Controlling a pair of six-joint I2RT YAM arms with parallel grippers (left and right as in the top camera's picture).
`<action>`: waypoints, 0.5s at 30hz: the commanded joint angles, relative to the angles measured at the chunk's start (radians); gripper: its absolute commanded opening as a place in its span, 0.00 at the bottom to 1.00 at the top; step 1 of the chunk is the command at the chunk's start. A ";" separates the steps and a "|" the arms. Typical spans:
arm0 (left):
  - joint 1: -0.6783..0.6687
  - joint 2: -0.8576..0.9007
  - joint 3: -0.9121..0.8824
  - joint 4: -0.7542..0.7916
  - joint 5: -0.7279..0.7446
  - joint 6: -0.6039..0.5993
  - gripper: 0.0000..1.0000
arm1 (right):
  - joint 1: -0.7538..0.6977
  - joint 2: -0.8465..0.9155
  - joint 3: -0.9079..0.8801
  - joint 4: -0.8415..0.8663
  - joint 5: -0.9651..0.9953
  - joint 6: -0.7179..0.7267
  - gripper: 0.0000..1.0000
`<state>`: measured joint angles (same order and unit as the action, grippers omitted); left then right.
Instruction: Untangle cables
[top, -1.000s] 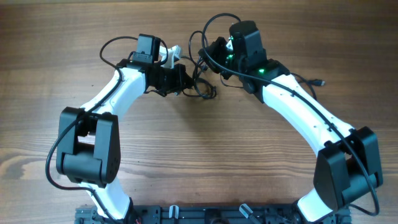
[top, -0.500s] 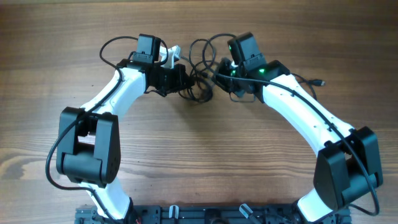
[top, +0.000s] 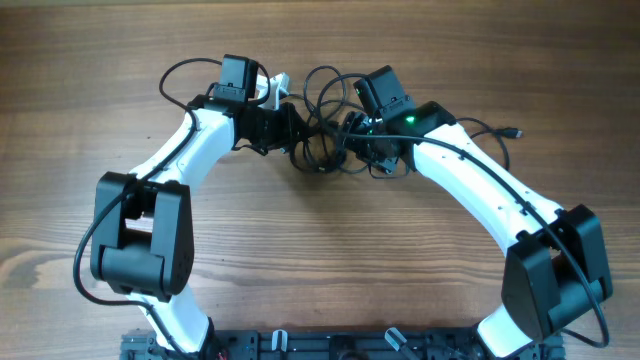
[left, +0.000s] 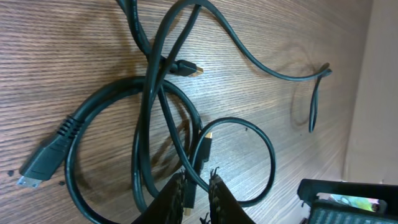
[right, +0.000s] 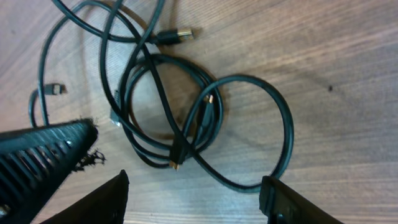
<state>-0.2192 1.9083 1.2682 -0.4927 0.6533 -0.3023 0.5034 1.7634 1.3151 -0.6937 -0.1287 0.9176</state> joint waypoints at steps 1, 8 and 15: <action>0.002 0.005 0.011 -0.001 -0.091 -0.068 0.15 | 0.002 0.015 -0.001 0.025 0.049 -0.005 0.71; 0.034 0.005 0.011 -0.027 -0.206 -0.213 0.21 | 0.005 0.015 -0.001 0.187 0.093 -0.004 0.61; 0.074 0.005 0.011 -0.039 -0.206 -0.230 0.23 | 0.018 0.047 -0.001 0.329 0.093 -0.005 0.50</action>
<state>-0.1638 1.9083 1.2682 -0.5289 0.4679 -0.5072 0.5056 1.7638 1.3151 -0.4046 -0.0586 0.9176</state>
